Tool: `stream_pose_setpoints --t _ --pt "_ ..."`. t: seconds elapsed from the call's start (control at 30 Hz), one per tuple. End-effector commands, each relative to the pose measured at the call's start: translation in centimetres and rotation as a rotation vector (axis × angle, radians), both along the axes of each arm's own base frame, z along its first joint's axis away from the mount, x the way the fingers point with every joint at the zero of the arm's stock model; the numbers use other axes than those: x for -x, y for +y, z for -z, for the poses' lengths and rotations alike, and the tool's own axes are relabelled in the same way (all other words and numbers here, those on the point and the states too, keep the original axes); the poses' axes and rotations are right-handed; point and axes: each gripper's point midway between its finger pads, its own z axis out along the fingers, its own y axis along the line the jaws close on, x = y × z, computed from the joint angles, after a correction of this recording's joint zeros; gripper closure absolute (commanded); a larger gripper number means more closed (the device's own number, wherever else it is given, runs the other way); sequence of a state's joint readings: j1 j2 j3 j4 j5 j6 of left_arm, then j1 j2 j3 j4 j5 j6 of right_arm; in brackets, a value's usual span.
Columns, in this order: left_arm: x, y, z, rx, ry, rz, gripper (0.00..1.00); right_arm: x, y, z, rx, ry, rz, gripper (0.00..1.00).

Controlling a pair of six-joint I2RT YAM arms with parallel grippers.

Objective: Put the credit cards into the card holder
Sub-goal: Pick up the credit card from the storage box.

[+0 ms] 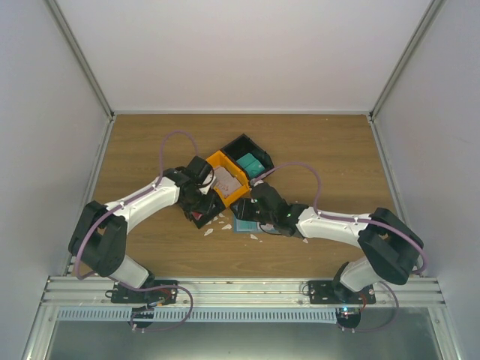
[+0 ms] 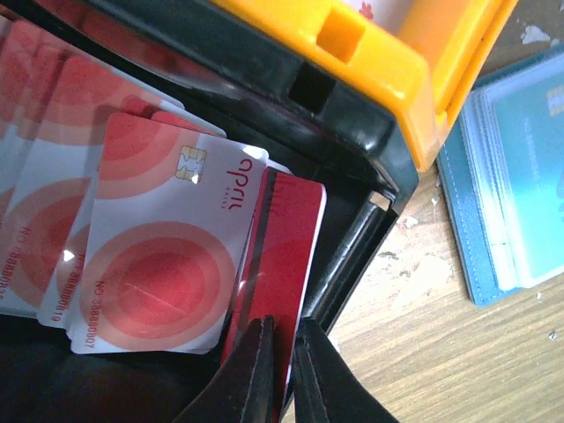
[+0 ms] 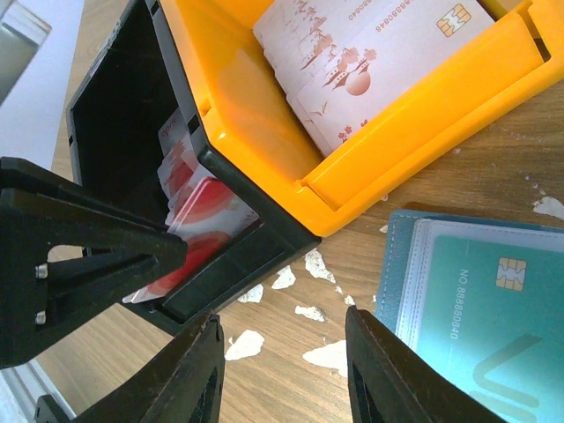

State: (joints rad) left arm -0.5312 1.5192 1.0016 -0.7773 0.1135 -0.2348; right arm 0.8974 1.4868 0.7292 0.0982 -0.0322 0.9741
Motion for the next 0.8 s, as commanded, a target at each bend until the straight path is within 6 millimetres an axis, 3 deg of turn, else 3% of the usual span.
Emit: stream_pose_setpoints --t 0.0,0.3,0.47,0.77 --pt "-1.4 -0.4 -2.0 0.017 -0.076 -0.014 0.91 -0.8 0.3 -0.9 -0.016 -0.028 0.01 0.6" --pt "-2.7 0.2 -2.6 -0.005 -0.132 -0.051 1.0 -0.9 1.4 -1.7 -0.043 -0.054 -0.037 0.58" --pt "-3.4 1.0 -3.7 0.006 -0.18 -0.095 1.0 -0.3 3.8 -2.3 -0.107 -0.067 -0.154 0.5" --pt "-3.6 2.1 -5.6 0.121 -0.201 -0.157 1.0 0.2 8.2 -2.2 -0.181 -0.047 -0.333 0.44"
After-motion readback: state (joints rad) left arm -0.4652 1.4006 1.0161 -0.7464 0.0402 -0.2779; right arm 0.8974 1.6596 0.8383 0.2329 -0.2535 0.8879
